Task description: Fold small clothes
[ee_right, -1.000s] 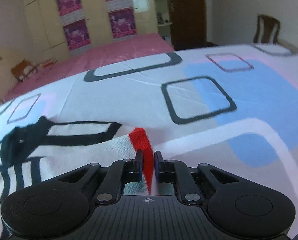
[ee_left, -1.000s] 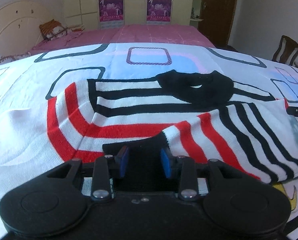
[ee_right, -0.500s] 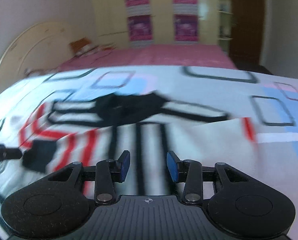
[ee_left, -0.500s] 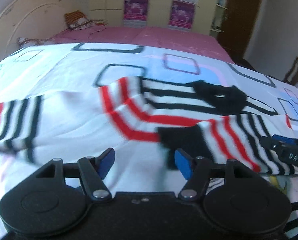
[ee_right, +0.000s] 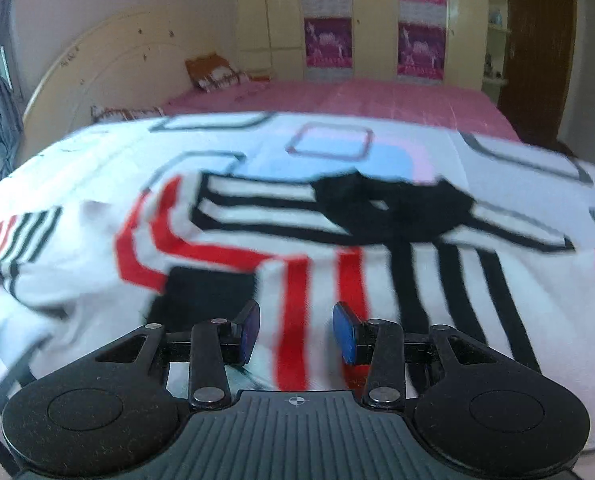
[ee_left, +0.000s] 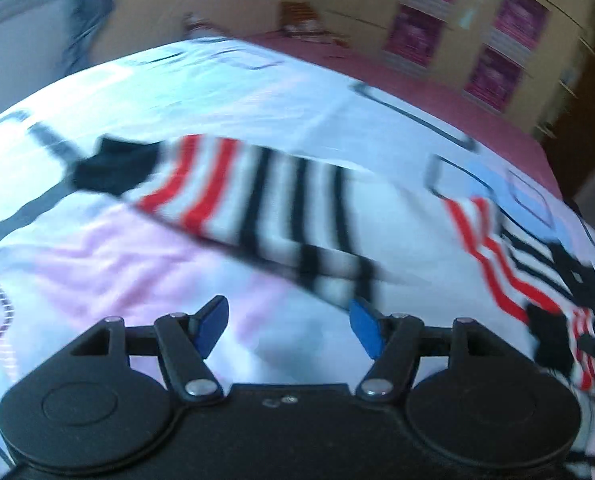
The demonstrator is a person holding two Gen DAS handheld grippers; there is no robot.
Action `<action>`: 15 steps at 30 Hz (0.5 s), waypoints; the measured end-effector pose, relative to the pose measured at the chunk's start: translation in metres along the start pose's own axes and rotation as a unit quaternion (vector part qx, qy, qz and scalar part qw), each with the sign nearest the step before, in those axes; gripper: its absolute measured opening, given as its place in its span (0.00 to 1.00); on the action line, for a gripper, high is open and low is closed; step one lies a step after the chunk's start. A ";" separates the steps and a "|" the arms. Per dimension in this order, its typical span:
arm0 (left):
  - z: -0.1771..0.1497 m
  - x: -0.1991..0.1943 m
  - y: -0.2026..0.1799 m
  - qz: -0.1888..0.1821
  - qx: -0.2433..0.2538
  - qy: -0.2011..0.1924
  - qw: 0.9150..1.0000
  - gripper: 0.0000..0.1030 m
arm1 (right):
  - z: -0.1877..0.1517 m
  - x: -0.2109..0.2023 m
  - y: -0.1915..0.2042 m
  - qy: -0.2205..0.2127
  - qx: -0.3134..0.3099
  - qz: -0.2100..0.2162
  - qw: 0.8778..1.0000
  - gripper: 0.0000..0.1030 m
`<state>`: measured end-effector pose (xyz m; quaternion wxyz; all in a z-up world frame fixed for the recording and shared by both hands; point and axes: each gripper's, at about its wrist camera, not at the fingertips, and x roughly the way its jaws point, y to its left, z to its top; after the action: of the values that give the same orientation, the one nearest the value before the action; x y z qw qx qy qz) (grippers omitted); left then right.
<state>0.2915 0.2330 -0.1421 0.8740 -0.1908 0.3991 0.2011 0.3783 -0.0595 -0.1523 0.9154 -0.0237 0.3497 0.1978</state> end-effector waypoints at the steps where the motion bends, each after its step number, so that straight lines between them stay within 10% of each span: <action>1: 0.005 0.002 0.011 0.003 -0.015 -0.001 1.000 0.64 | 0.001 0.003 0.006 0.000 -0.001 0.003 1.000 0.39; 12: 0.048 0.044 0.095 -0.017 -0.149 -0.010 0.989 0.63 | -0.001 0.023 0.035 0.017 0.001 -0.010 1.000 0.39; 15: 0.058 0.055 0.101 -0.012 -0.149 -0.026 0.988 0.47 | -0.006 0.032 0.038 0.032 -0.006 -0.017 0.999 0.39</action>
<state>0.3097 0.3581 -0.1664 0.8483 -0.3180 0.3396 0.2529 0.3819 -0.0143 -0.1742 0.9067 -0.0413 0.3775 0.1833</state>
